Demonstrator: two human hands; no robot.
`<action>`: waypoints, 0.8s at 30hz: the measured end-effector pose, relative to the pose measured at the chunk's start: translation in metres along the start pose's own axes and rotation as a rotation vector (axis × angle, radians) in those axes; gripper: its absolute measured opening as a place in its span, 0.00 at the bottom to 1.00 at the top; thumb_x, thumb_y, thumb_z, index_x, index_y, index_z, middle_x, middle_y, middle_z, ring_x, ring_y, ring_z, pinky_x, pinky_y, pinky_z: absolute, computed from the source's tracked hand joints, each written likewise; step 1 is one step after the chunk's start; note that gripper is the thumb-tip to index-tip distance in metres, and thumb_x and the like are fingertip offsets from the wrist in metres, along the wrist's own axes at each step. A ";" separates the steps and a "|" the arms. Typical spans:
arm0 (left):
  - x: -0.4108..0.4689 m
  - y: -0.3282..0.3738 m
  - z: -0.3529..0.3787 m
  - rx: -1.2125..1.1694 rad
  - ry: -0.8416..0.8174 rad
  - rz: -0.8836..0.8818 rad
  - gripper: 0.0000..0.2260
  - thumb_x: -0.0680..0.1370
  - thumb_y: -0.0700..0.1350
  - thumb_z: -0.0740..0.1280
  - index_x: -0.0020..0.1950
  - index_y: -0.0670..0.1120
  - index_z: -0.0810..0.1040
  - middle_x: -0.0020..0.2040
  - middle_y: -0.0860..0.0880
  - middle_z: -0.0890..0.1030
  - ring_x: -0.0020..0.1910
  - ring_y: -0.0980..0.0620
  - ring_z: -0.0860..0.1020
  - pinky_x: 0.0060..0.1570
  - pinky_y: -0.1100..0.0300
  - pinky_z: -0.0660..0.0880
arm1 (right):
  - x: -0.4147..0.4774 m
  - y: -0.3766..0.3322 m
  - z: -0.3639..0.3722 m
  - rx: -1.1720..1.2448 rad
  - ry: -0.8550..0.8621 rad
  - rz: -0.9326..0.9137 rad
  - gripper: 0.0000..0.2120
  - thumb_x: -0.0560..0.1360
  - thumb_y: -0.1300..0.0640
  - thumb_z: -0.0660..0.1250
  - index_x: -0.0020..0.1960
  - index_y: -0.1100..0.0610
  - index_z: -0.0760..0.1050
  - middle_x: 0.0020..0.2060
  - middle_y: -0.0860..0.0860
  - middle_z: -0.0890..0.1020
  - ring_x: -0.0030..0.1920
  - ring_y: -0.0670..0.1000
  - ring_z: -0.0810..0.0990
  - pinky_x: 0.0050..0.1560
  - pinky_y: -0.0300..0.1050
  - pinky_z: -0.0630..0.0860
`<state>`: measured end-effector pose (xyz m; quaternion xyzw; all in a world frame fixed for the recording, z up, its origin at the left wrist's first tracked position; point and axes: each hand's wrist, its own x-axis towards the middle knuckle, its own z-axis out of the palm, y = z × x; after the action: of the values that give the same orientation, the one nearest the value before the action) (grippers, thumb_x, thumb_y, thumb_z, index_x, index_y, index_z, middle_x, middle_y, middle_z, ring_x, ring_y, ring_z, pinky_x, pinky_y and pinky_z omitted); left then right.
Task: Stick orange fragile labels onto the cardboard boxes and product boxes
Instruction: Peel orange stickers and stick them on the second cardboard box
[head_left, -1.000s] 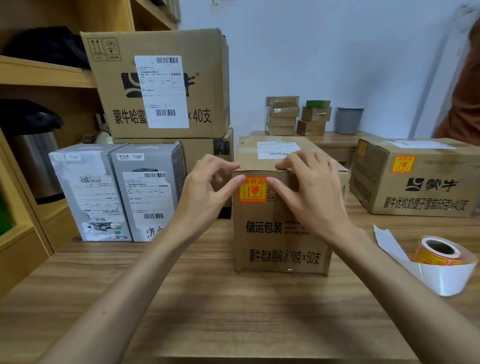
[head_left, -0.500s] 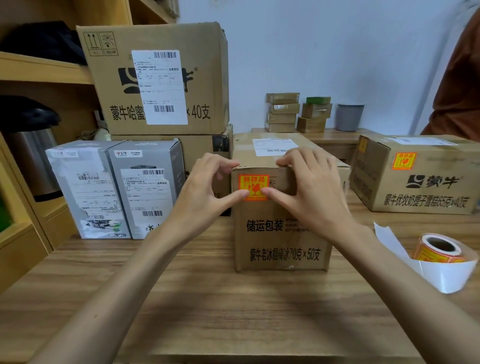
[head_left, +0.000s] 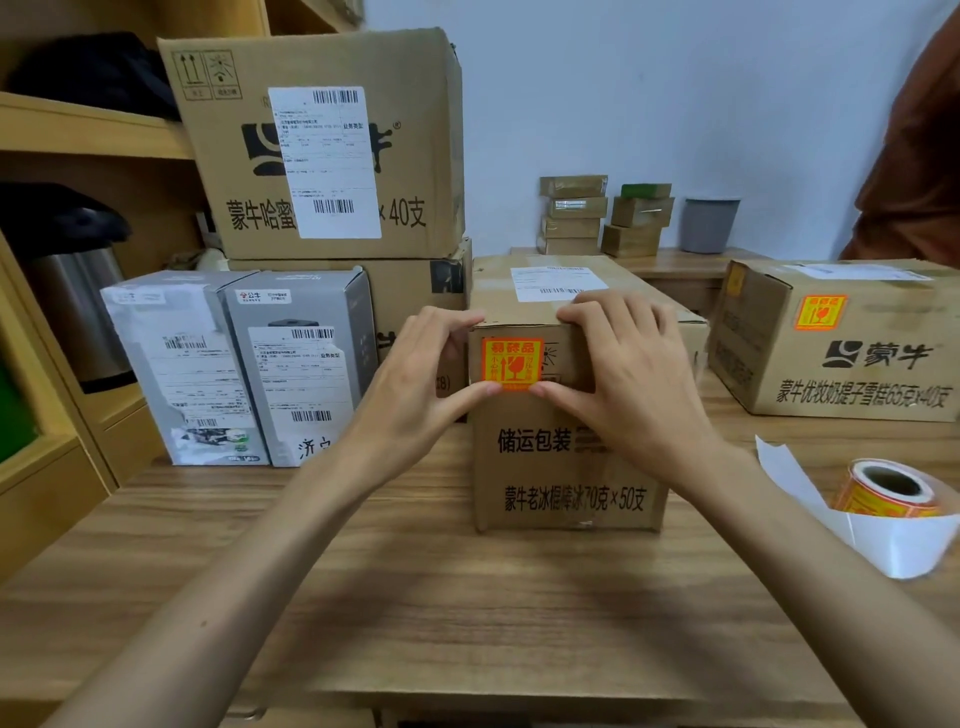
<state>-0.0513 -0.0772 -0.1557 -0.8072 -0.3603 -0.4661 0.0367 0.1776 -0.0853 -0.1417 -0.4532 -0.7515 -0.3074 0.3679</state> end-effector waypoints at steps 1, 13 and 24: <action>0.000 -0.002 -0.001 0.003 -0.007 0.007 0.27 0.76 0.50 0.75 0.72 0.47 0.71 0.56 0.54 0.73 0.53 0.53 0.73 0.54 0.63 0.71 | 0.000 0.001 0.000 0.000 -0.005 -0.005 0.30 0.71 0.35 0.64 0.61 0.58 0.73 0.58 0.56 0.78 0.57 0.59 0.75 0.57 0.51 0.64; 0.012 0.003 -0.005 -0.061 0.060 -0.058 0.11 0.79 0.51 0.71 0.59 0.49 0.79 0.47 0.64 0.75 0.50 0.61 0.74 0.45 0.68 0.67 | 0.011 0.004 0.001 0.002 0.047 0.024 0.22 0.77 0.36 0.61 0.52 0.55 0.75 0.48 0.53 0.78 0.50 0.56 0.74 0.51 0.51 0.65; 0.010 0.004 -0.007 -0.008 0.022 -0.064 0.14 0.79 0.51 0.72 0.62 0.49 0.78 0.48 0.62 0.75 0.50 0.59 0.74 0.46 0.67 0.68 | 0.006 0.005 -0.001 -0.003 0.019 0.005 0.26 0.72 0.35 0.62 0.55 0.56 0.75 0.50 0.53 0.78 0.51 0.56 0.75 0.52 0.51 0.66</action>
<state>-0.0514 -0.0774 -0.1430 -0.7902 -0.3837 -0.4774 0.0227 0.1802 -0.0813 -0.1358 -0.4526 -0.7464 -0.3122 0.3751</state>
